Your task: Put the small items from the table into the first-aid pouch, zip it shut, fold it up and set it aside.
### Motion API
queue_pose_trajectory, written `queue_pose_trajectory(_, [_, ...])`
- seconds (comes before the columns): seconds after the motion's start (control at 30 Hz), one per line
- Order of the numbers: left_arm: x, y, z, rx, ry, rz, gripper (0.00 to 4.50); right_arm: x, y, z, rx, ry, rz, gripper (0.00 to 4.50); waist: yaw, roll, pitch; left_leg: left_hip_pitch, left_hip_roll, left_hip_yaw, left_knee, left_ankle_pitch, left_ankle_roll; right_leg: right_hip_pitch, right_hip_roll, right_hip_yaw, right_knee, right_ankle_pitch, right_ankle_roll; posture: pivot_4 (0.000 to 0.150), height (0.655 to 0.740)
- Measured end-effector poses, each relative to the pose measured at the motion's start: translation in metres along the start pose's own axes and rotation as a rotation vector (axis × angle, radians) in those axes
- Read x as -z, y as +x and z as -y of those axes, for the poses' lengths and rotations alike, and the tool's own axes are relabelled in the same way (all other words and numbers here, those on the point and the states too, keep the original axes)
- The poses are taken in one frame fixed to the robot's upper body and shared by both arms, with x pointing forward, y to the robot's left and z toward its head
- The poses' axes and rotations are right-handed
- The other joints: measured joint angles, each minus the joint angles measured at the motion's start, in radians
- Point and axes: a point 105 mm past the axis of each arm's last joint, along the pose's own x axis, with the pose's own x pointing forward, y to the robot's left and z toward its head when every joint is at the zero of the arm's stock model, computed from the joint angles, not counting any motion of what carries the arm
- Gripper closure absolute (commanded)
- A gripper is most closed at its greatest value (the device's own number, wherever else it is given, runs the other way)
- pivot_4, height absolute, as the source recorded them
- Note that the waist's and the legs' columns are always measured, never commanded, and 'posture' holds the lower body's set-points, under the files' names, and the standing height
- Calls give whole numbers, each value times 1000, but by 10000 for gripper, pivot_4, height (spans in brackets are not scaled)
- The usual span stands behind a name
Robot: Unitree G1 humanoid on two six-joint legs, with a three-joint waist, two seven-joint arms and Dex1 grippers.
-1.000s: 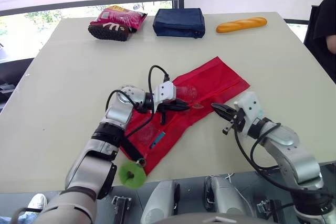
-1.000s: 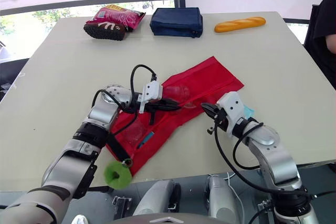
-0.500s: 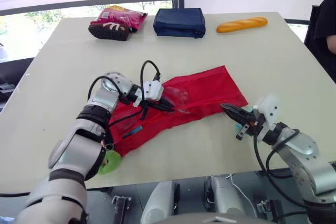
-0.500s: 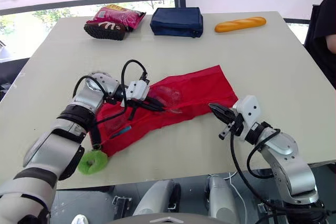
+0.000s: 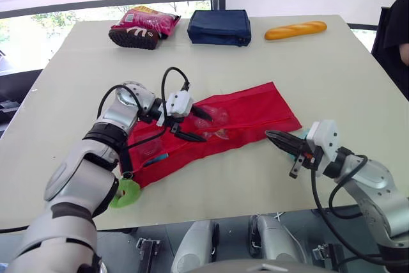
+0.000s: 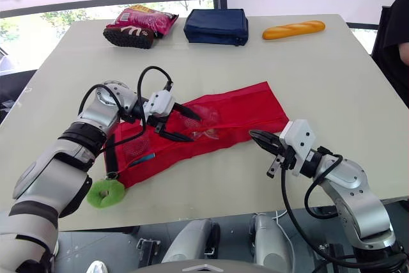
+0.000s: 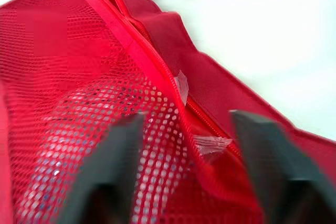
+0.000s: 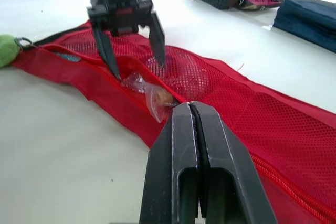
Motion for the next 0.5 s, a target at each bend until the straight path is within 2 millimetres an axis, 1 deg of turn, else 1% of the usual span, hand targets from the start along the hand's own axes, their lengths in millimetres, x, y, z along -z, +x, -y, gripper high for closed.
queue_pose_trajectory(0.03, [-2, 1, 1, 1, -1, 13, 398, 0, -1, 1, 5, 3, -1, 45000, 0, 0, 0, 0, 0, 0, 0, 0, 0, 0, 0, 0, 0, 0, 0, 1500, 7397])
queue_pose_trajectory(0.1, [-7, 7, 5, -22, -17, 60, 398, 1, -9, 4, 37, 16, -1, 45000, 1, 0, 0, 0, 0, 0, 0, 0, 0, 0, 0, 0, 0, 0, 0, 1500, 7397])
queue_pose_trajectory(0.13, [-9, 14, 7, -38, -26, 80, 398, 1, -13, 5, 51, 24, 2, 45000, 3, 0, 0, 0, 0, 0, 0, 0, 0, 0, -1, 0, 0, 0, 0, 1500, 7397])
queue_pose_trajectory(0.17, [-9, 16, 7, -49, -33, 83, 398, 0, -14, 5, 55, 27, 4, 45000, 4, 0, 0, 0, 0, 0, 0, 0, 0, 0, 0, 0, 0, 0, 0, 1500, 7397])
queue_pose_trajectory(0.2, [-14, 27, 5, -104, -35, 97, 398, -1, -22, 4, 78, 37, 9, 45000, 11, 1, 0, 0, 0, 0, 0, 0, 0, 0, -1, 1, 0, 0, 0, 1500, 7397])
queue_pose_trajectory(0.27, [-17, 36, 4, -135, -43, 104, 398, 0, -27, 5, 96, 41, 5, 45000, 18, -1, 0, 1, 1, 0, 1, 0, 0, 1, -1, 0, 0, 0, 0, 1500, 7397])
queue_pose_trajectory(0.33, [-20, 51, -1, -212, -56, 79, 398, 3, -41, 7, 141, 45, -12, 45000, 22, 0, 0, 1, 0, 0, 1, 0, 0, 1, 0, 0, 0, 1, 1, 1500, 7397])
queue_pose_trajectory(0.43, [-23, 61, -8, -303, -87, 81, 398, 9, -62, 12, 210, 46, -49, 45000, 24, 0, 0, 1, 0, 0, 1, 0, 0, 2, -1, 1, 0, 1, 1, 1500, 7397])
queue_pose_trajectory(0.47, [-23, 63, -8, -313, -91, 78, 131, 10, -66, 13, 225, 45, -56, 42431, 24, 0, 0, 1, 0, 0, 1, 0, -1, 2, 0, 1, 0, 1, 1, 1500, 7397])
queue_pose_trajectory(0.5, [-23, 68, -9, -332, -98, 68, 0, 11, -75, 16, 254, 47, -69, 39674, 23, 0, 0, 1, 0, 0, 1, 0, -1, 2, 0, 1, 0, 1, 1, 1500, 7397])
